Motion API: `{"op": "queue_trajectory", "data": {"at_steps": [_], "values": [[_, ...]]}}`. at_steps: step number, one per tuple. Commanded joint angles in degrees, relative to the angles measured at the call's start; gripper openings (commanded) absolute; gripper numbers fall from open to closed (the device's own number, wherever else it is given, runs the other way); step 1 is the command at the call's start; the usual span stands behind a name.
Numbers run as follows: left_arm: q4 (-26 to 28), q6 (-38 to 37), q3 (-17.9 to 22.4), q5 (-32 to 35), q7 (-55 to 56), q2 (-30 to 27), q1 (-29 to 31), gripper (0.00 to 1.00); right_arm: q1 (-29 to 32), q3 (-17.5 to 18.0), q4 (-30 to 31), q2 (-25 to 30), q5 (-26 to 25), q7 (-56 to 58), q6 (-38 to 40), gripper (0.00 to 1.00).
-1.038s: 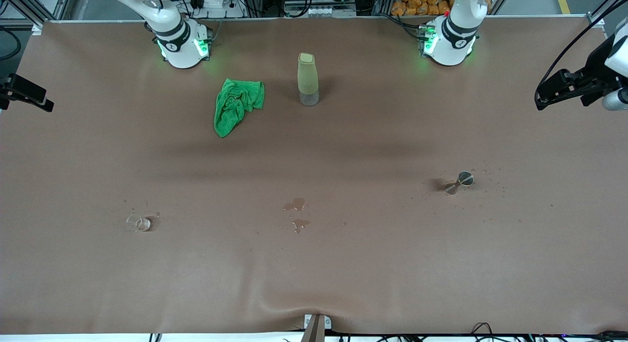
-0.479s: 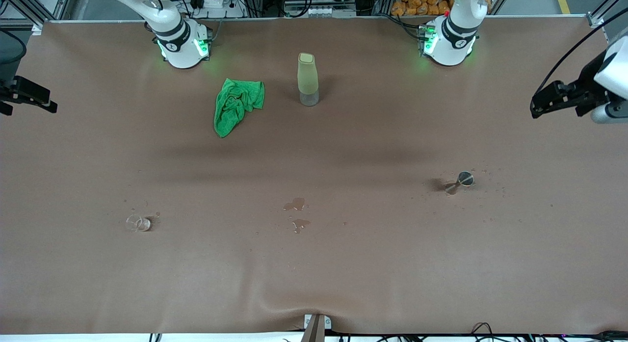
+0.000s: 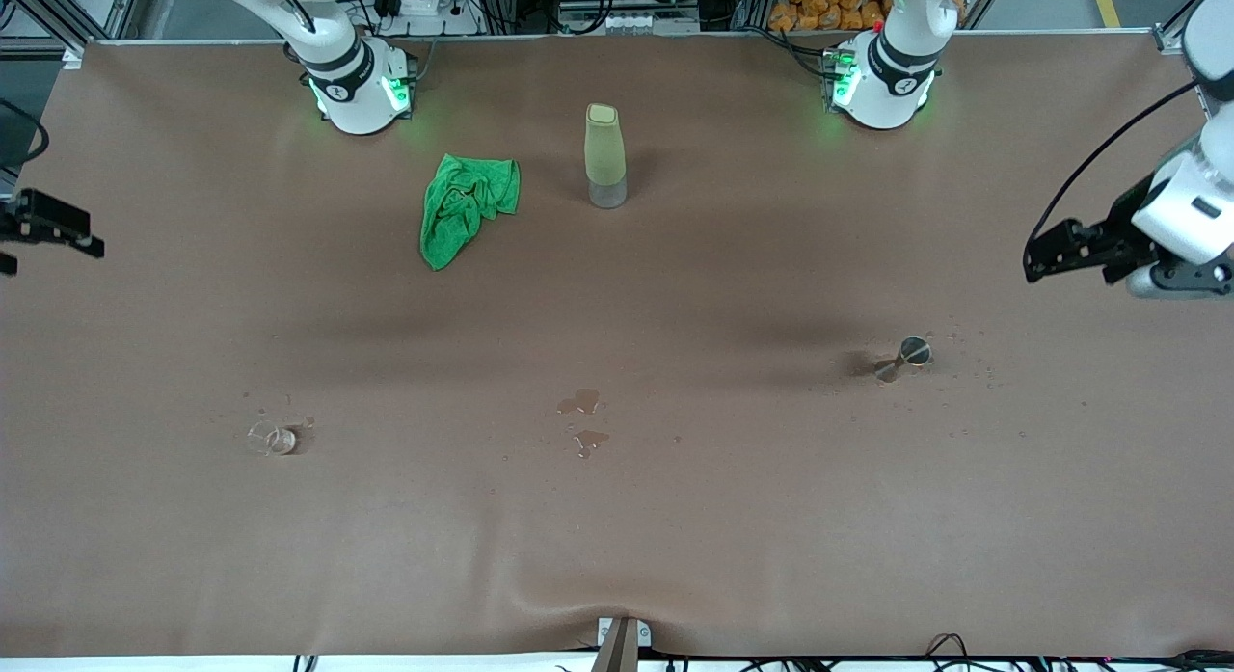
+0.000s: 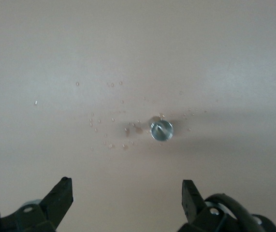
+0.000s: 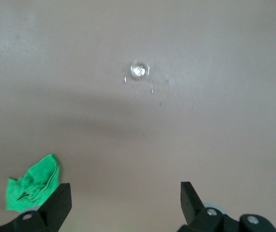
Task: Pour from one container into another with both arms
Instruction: 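Move the right gripper to the glass beaker while the left gripper reaches the jigger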
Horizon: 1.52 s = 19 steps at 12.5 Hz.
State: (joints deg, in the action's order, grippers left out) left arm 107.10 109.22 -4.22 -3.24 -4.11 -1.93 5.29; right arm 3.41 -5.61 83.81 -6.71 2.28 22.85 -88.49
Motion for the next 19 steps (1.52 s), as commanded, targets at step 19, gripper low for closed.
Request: {"op": "queue_trajectory", "data": {"at_steps": [19], "values": [[6.01,18.92,-0.09,-34.08,-66.32,17.12,13.17,0.79,19.18,0.6,-2.42,-35.28,47.28,79.95,-14.15,1.0]]}}
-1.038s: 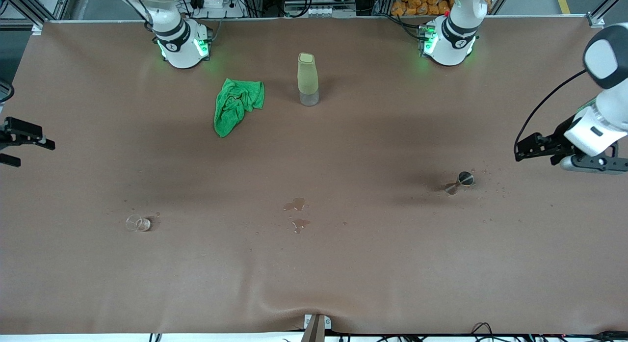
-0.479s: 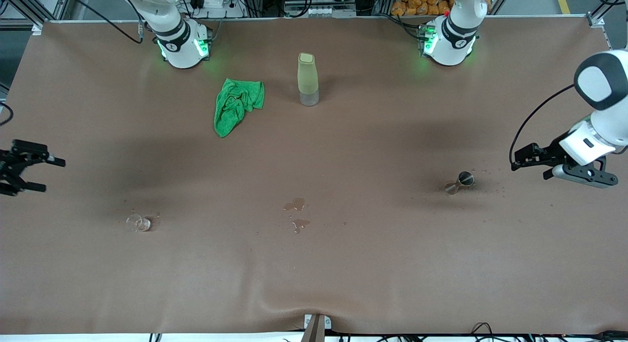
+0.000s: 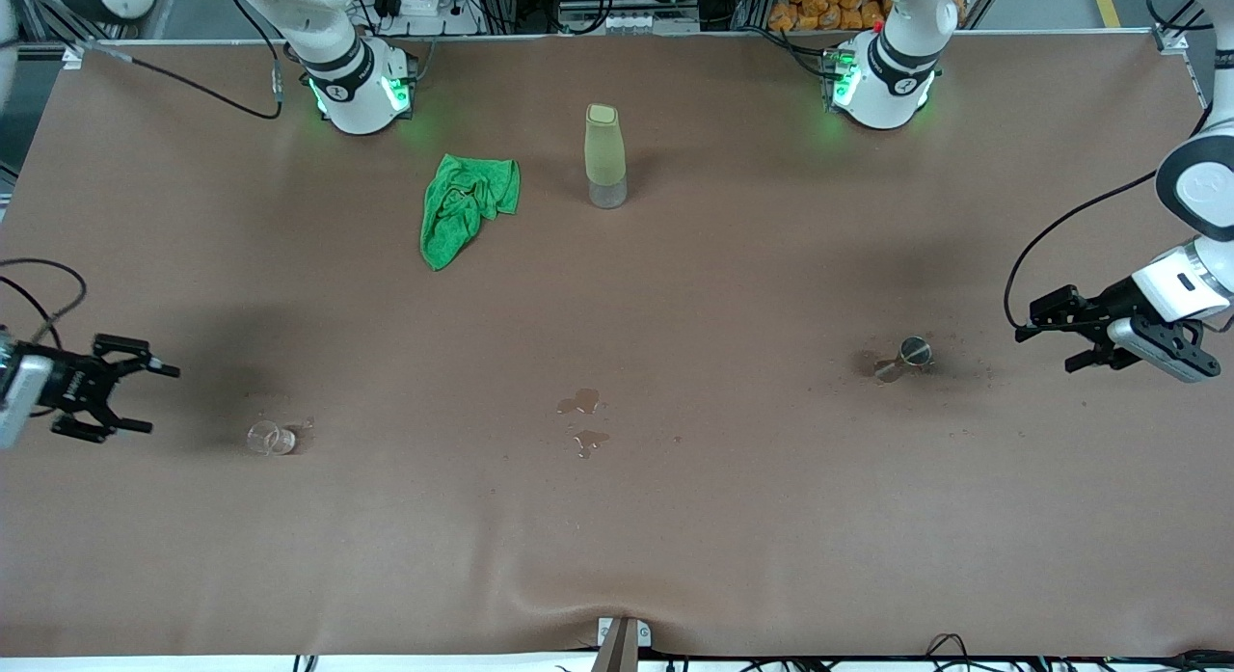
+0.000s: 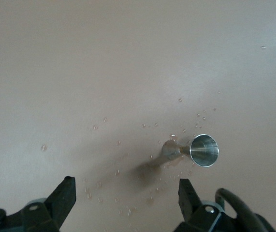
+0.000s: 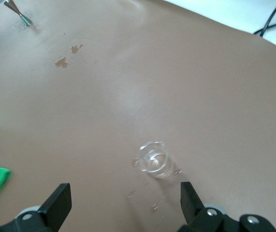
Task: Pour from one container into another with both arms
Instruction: 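Grasp the beaker with the right gripper while the left gripper grasps the jigger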
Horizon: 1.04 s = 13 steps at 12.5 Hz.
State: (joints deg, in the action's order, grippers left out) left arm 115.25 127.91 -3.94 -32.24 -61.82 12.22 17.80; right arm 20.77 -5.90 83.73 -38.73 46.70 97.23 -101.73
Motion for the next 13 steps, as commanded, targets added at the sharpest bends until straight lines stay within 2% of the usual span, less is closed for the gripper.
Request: {"op": "queue_trajectory", "data": {"at_steps": [1,6,9,11,13], "values": [[-2.22,0.23,-0.37,-7.98,-13.89,4.2,1.52,0.76,2.0,0.89,-2.34,-4.59,5.31,8.13,-1.62,1.0],[-2.22,-0.38,-0.81,-19.33,-28.33,7.72,1.62,0.76,3.14,0.89,-2.43,-11.36,21.12,23.59,-3.47,1.0],[-2.31,-2.49,-0.89,-25.22,-35.89,10.09,1.62,0.76,3.66,0.89,-2.61,-14.35,26.84,32.38,-4.71,1.0],[-2.31,-2.93,-0.89,-26.12,-38.98,10.89,1.71,0.76,3.93,0.98,-2.26,-15.49,29.05,41.86,-4.27,1.0],[-2.31,-3.89,-0.89,-26.12,-41.26,11.41,1.71,0.76,4.19,0.98,-2.08,-17.77,30.9,45.32,-2.26,1.0]]}}
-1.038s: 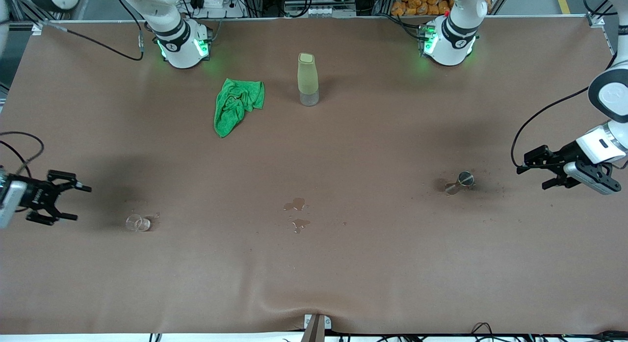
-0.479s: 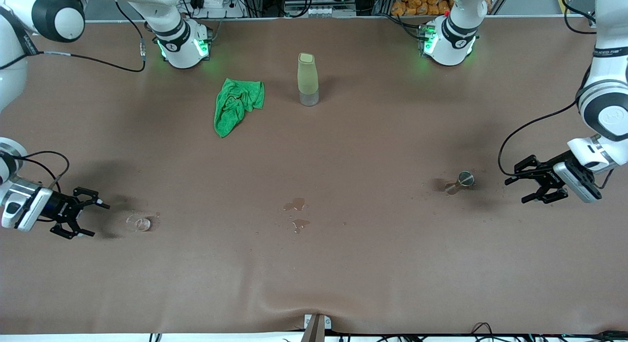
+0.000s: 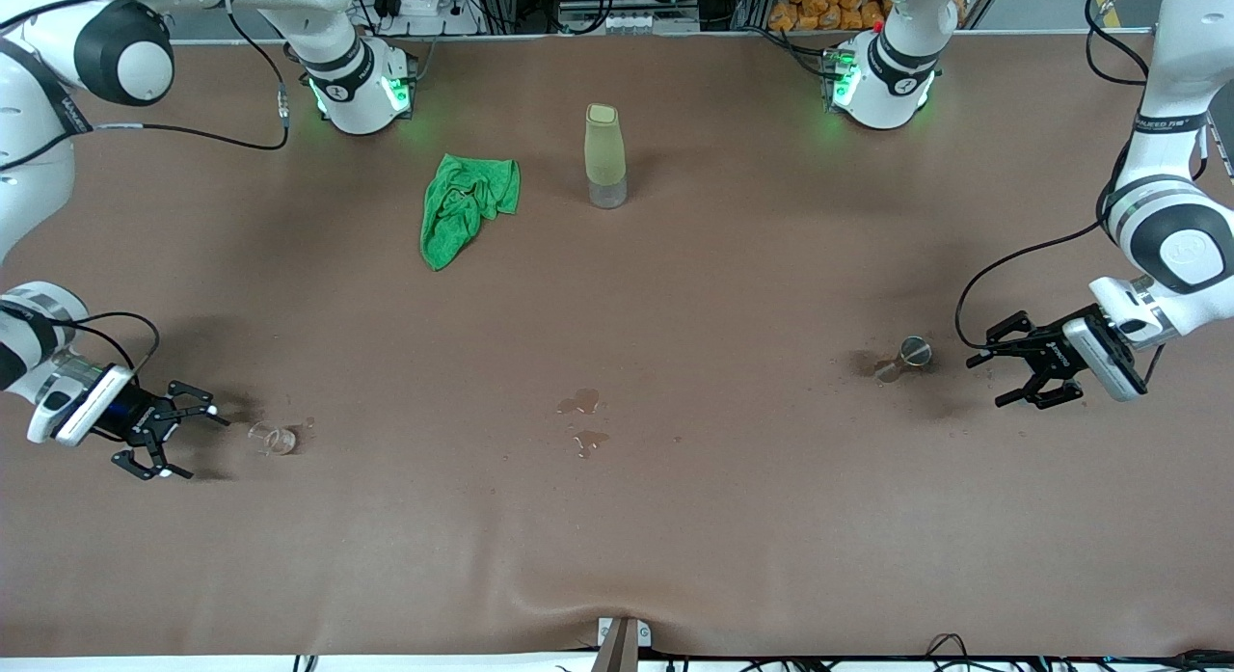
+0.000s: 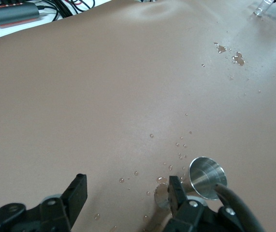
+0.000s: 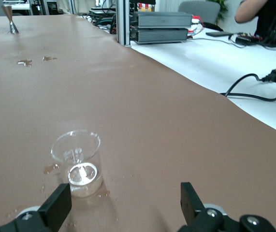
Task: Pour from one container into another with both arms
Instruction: 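Grasp the beaker with the right gripper while the left gripper grasps the jigger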
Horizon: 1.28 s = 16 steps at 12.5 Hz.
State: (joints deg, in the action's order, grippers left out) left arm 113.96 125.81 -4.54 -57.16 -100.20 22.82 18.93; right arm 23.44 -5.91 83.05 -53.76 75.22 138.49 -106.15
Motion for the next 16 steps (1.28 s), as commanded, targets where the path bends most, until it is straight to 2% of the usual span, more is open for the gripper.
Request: {"op": "queue_trajectory", "data": {"at_steps": [1,6,11,16], "values": [[-1.54,-2.75,-0.29,-1.2,-4.46,1.43,0.58,0.76,1.44,0.99,-1.4,-3.27,3.6,5.11,2.44,1.0],[-2.6,-6.62,-0.2,-1.12,-13.52,4.25,2.51,0.76,0.29,1.34,-1.31,-5.56,4.06,5.74,4.73,1.0],[-4.27,-9.96,-0.2,-1.12,-21.34,6.97,2.69,0.74,0.21,3.63,-1.31,-6.44,5.54,5.83,4.73,1.0],[-6.21,-13.22,-0.2,-0.94,-30.74,10.4,3.39,0.67,0.03,5.03,-1.4,-8.02,7.13,5.83,4.64,1.0]]}}
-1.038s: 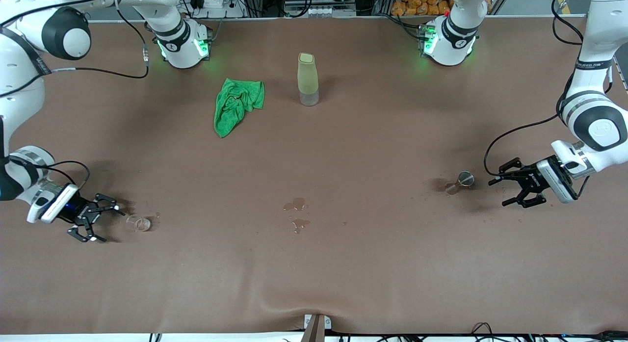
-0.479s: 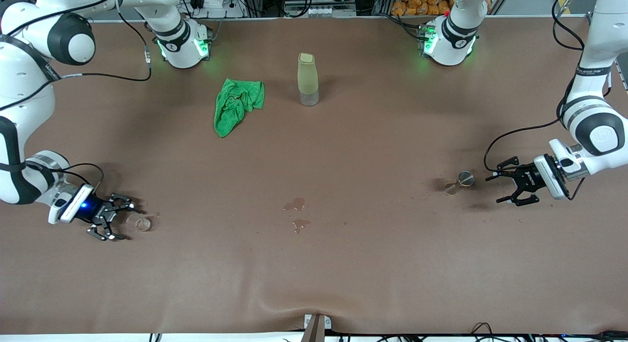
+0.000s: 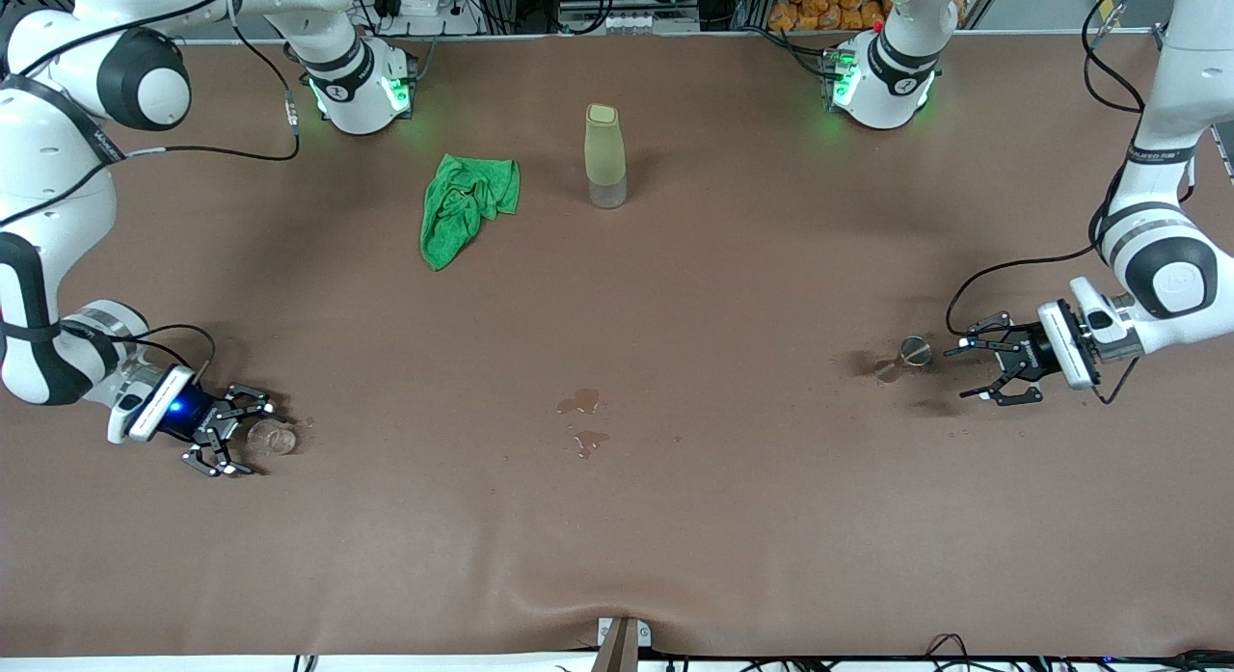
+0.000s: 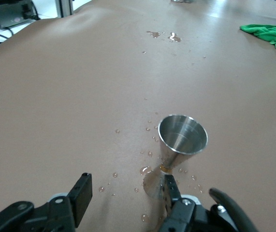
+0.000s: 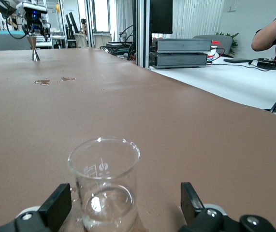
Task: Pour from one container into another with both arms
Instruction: 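Grasp the beaker with the right gripper while the left gripper grasps the jigger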
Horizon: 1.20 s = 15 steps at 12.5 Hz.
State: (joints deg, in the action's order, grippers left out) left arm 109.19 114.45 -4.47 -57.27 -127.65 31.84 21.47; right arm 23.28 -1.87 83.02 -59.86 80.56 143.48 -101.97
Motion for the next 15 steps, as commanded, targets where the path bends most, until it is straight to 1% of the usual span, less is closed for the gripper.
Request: {"op": "queue_trajectory", "data": {"at_steps": [1,7,8,9,10,15], "values": [[-1.35,-1.86,-0.28,-0.83,-4.87,1.56,0.86,0.67,-0.07,1.16,-1.37,-2.1,2.23,0.84,0.45,1.0],[-1.26,-3.62,-0.28,-1.09,-12.43,3.67,0.77,0.68,-1.92,1.25,-1.37,-2.63,4.16,0.84,0.45,1.0],[-1.18,-3.62,-0.28,-1.09,-13.67,3.67,0.77,0.67,-1.92,1.25,-1.37,-2.72,4.16,0.84,0.45,0.87],[-1.09,-3.71,-0.28,-1.09,-14.63,3.76,0.86,0.66,-1.92,1.25,-1.37,-2.72,4.08,0.84,0.45,0.46],[-1.17,-4.23,-0.28,-1.09,-15.6,4.19,0.86,0.65,-1.92,1.25,-1.37,-2.72,4.08,0.92,0.45,0.0],[-1.0,-4.76,-0.37,-1.18,-16.14,5.16,0.86,0.62,-1.92,1.25,-1.37,-2.9,4.08,0.84,0.54,0.0]]}}
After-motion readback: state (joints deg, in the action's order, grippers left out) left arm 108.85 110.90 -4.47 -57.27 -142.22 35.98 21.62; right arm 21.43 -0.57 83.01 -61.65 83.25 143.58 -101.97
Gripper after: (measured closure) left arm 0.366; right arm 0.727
